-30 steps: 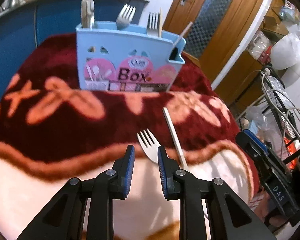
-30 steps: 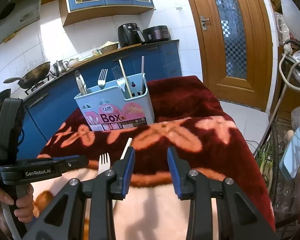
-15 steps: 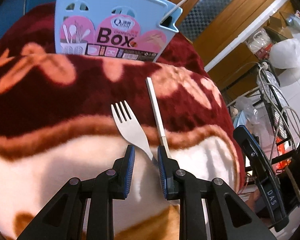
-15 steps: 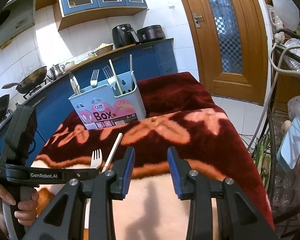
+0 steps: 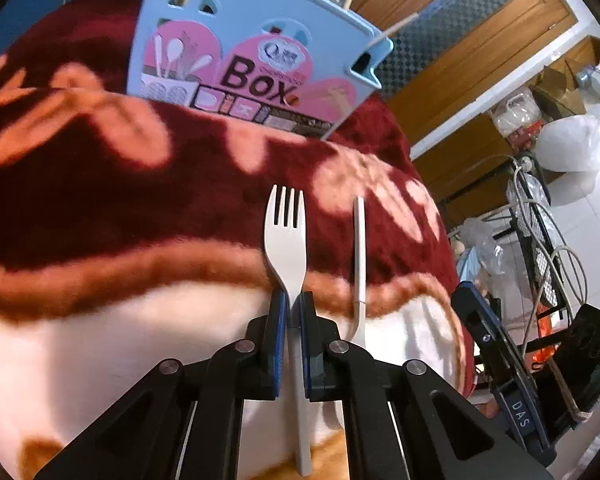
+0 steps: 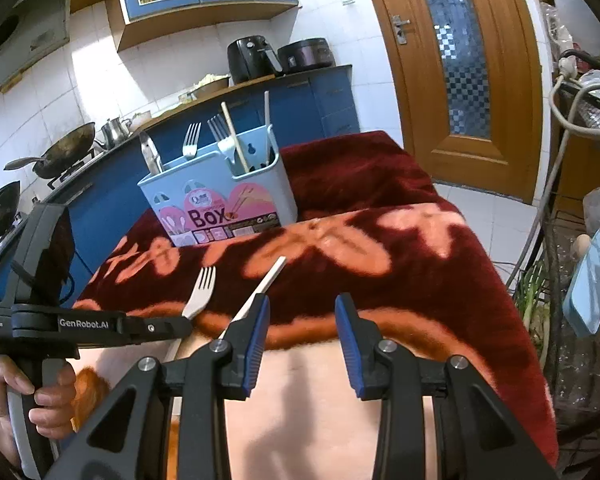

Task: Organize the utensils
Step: 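Close the left tool on the white plastic fork while the right tool grasps the white plastic spoon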

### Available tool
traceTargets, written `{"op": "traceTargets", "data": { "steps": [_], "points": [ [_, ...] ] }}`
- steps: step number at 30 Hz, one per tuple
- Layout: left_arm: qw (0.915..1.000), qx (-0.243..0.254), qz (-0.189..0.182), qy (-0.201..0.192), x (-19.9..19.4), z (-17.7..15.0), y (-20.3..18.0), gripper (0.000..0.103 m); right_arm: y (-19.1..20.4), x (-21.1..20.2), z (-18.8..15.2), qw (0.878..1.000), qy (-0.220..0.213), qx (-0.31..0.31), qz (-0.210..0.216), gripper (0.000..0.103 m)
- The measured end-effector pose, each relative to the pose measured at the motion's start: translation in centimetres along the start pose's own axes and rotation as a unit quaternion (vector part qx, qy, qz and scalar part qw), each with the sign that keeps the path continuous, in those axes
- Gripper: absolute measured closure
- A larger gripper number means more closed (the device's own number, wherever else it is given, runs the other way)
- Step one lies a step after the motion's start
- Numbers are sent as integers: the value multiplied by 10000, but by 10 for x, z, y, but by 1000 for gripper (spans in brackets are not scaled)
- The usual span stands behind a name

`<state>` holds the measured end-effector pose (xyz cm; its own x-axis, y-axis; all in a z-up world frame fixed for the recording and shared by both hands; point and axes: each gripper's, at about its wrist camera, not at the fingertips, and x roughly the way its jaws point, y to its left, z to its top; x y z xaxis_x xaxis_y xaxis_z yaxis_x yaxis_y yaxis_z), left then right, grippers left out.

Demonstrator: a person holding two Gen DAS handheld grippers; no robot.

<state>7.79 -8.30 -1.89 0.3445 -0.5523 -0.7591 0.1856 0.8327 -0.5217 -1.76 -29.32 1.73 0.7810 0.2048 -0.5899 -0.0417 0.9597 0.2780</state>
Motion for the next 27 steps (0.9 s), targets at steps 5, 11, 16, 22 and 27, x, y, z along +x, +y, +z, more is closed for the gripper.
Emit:
{"op": "traceTargets", "data": {
  "steps": [5, 11, 16, 22, 27],
  "points": [
    [9990, 93, 230, -371, -16, 3, 8, 96, 6, 13, 2, 9995, 302, 4, 121, 66],
    [9946, 226, 552, -847, -36, 6, 20, 96, 18, 29, 7, 9972, 708, -9, 251, 66],
    [9900, 358, 761, -1129, -49, 7, 26, 96, 31, 47, 13, 9929, 1155, -121, 276, 66],
    [9851, 508, 919, -1362, -60, 8, 31, 96, 35, 68, 20, 9840, 1766, -14, 252, 66],
    [9816, 575, 1017, -1511, -65, 9, 36, 96, 40, 83, 24, 9748, 2224, -73, 144, 67]
  ]
}}
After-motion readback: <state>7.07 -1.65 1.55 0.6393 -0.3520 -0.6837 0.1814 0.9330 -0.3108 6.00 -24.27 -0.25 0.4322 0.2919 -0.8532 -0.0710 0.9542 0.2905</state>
